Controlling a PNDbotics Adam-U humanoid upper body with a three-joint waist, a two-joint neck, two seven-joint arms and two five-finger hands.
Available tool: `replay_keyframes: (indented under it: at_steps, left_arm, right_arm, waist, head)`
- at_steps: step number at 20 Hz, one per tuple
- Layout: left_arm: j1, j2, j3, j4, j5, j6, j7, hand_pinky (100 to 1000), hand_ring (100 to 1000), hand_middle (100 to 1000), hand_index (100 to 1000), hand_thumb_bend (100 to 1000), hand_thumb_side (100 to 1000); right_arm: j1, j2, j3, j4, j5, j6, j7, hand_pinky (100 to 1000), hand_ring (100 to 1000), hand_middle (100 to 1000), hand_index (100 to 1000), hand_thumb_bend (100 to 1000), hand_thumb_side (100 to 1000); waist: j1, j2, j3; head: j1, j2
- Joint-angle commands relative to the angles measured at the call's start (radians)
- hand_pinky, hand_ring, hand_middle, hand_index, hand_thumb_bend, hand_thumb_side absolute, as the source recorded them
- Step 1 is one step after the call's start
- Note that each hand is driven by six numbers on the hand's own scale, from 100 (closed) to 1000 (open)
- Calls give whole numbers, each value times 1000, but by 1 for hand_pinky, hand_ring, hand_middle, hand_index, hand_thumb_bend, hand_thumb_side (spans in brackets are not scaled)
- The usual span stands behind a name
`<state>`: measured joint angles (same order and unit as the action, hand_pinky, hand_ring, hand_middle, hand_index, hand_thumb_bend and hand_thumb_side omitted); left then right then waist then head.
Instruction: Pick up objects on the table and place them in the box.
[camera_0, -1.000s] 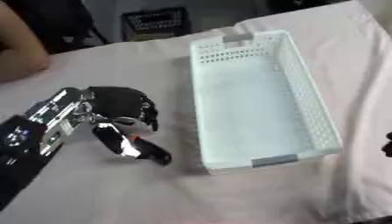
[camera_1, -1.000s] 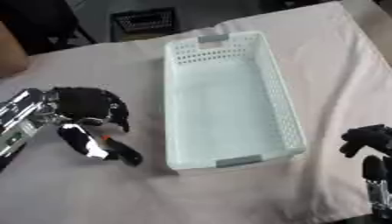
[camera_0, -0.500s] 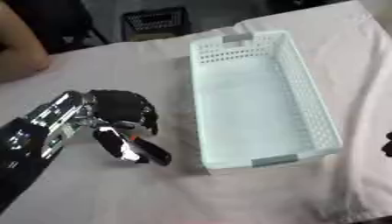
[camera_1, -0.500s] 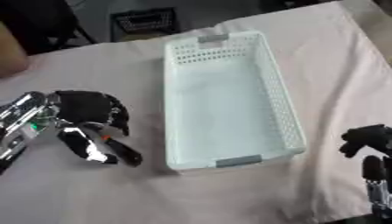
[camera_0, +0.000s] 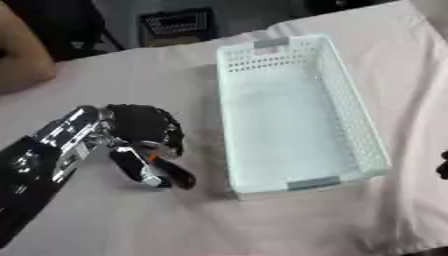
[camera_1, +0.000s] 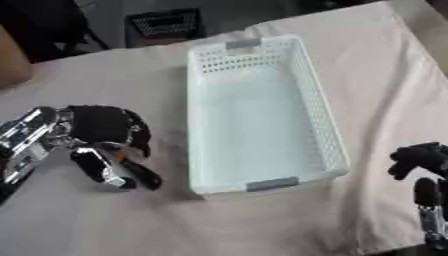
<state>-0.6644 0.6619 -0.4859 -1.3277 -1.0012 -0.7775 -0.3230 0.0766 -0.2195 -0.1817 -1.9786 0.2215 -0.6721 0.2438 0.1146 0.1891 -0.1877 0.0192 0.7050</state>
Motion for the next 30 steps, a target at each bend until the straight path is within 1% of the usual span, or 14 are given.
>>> replay_keyframes:
  at_steps: [1,8,14,20,25,30]
  left_arm:
    - [-10,9,5,-3,-14,-81,-64,733,759,557,719,508,777]
    - [-9,6,3,11,-33,-82,-48,732,755,548,708,473,740]
    - [-4,-3,2,38,-22,-78,-53,734,749,541,706,423,718]
    - [-2,-5,5,44,-10,-73,-61,732,731,533,700,405,699]
    - [-2,-9,4,46,-6,-72,-67,728,690,527,694,394,689]
    - [0,-10,5,49,-5,-71,-69,703,581,518,687,381,665]
  right_arm:
    - [-6,-8,-2,-21,-4,-3,2,369,473,594,757,100,786]
    - [-7,-7,-1,-21,-6,-3,4,369,473,594,757,100,787]
    - [-7,-7,-1,-21,-7,-3,5,369,473,594,758,100,787]
    - [-7,-6,-2,-21,-8,-3,6,369,473,594,758,100,787]
    - [-7,-6,-2,-21,-8,-3,6,370,473,594,758,100,787]
    - [-7,-6,-3,-21,-8,-4,6,370,473,594,758,100,787]
  waist:
    - [-7,-11,0]
    - [-7,-11,-1]
    - [-8,-11,-1]
    - [-8,-11,-1]
    - [-8,-11,-1]
    - [-8,-10,-1]
  head:
    - [2,0]
    - [3,-1]
    - [3,0]
    - [3,-1]
    - [4,0]
    - [3,-1]
